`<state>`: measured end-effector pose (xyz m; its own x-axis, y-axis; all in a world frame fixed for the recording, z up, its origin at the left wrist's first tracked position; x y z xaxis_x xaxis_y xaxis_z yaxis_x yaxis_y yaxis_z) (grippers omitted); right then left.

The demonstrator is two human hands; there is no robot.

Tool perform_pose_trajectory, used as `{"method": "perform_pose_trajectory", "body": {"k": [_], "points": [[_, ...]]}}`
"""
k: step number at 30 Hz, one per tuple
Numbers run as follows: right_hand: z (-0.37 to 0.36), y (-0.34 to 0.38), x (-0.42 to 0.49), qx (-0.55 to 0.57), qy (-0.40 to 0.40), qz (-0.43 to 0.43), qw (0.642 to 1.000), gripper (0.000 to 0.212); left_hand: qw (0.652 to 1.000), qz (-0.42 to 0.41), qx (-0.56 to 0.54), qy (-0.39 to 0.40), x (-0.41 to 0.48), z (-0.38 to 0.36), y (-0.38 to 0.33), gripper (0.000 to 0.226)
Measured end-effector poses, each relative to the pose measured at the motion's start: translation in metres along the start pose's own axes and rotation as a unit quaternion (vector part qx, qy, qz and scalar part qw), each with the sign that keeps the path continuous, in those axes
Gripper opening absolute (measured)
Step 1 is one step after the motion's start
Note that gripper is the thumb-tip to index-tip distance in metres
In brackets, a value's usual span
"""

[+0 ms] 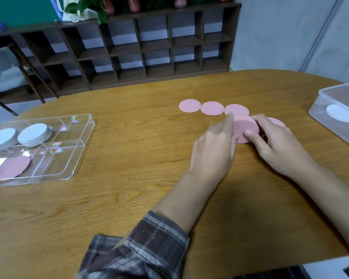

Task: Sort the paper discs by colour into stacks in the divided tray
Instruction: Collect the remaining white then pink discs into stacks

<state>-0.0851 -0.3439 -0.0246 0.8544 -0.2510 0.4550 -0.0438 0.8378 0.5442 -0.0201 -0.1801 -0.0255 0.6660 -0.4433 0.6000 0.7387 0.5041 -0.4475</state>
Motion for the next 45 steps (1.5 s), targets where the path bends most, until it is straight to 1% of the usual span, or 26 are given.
{"method": "perform_pose_trajectory", "body": {"k": [2, 5, 9, 12, 16, 20, 24, 26, 29, 32, 34, 40, 42, 45], "points": [[0.005, -0.002, -0.002, 0.001, -0.012, -0.002, 1.0, 0.024, 1.0, -0.015, 0.005, 0.005, 0.0, 0.0, 0.0, 0.056], [0.016, -0.003, -0.004, 0.007, -0.033, -0.015, 0.999, 0.019, 1.0, -0.022, -0.011, 0.009, 0.0, 0.0, 0.006, 0.051], [0.035, -0.015, -0.009, -0.005, -0.072, -0.042, 0.997, 0.02, 0.999, -0.024, -0.022, 0.033, -0.002, -0.003, 0.016, 0.042], [0.05, -0.033, -0.011, -0.009, -0.084, -0.076, 0.994, 0.018, 0.998, -0.029, -0.019, 0.047, -0.002, -0.007, 0.02, 0.036], [0.063, -0.053, -0.021, -0.015, -0.101, -0.099, 0.99, 0.019, 0.997, -0.036, -0.012, 0.071, -0.001, -0.012, 0.025, 0.031], [0.062, -0.064, -0.024, 0.011, -0.144, -0.122, 0.982, 0.019, 0.996, -0.034, -0.003, 0.079, 0.001, -0.015, 0.025, 0.031], [0.061, -0.068, -0.019, 0.027, -0.183, -0.144, 0.972, 0.019, 0.996, -0.03, -0.028, 0.074, 0.01, -0.022, 0.014, 0.034], [0.061, -0.068, -0.019, 0.026, -0.187, -0.152, 0.97, 0.02, 0.995, -0.034, -0.038, 0.083, 0.019, -0.033, 0.005, 0.041], [0.063, -0.068, -0.019, 0.035, -0.196, -0.174, 0.964, 0.02, 0.991, -0.05, -0.046, 0.117, 0.034, -0.051, -0.008, 0.05], [0.063, -0.068, -0.018, 0.029, -0.2, -0.182, 0.962, 0.021, 0.985, -0.069, -0.031, 0.156, 0.043, -0.063, -0.015, 0.054], [0.063, -0.068, -0.017, 0.024, -0.197, -0.185, 0.963, 0.022, 0.983, -0.064, -0.026, 0.17, 0.045, -0.064, -0.014, 0.054], [0.062, -0.067, -0.017, 0.025, -0.171, -0.169, 0.97, 0.022, 0.989, -0.031, -0.042, 0.137, 0.036, -0.054, -0.012, 0.038], [0.061, -0.066, -0.017, 0.024, -0.161, -0.158, 0.974, 0.021, 0.991, -0.036, -0.035, 0.123, 0.034, -0.048, -0.014, 0.037], [0.061, -0.065, -0.017, 0.013, -0.149, -0.145, 0.978, 0.018, 0.994, -0.058, -0.007, 0.097, 0.03, -0.039, -0.016, 0.042]]}}
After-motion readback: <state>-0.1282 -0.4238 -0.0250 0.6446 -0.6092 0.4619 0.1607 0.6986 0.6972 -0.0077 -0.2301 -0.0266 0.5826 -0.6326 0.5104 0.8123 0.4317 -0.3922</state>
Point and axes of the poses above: each hand's wrist, its own x-axis towards the middle knuckle, its own z-axis out of the back of the hand, y = z × x, the point moved 1 cm from there along x, towards the middle knuckle, and after that the axes turned 8 degrees about -y, right-handed, at the moved point
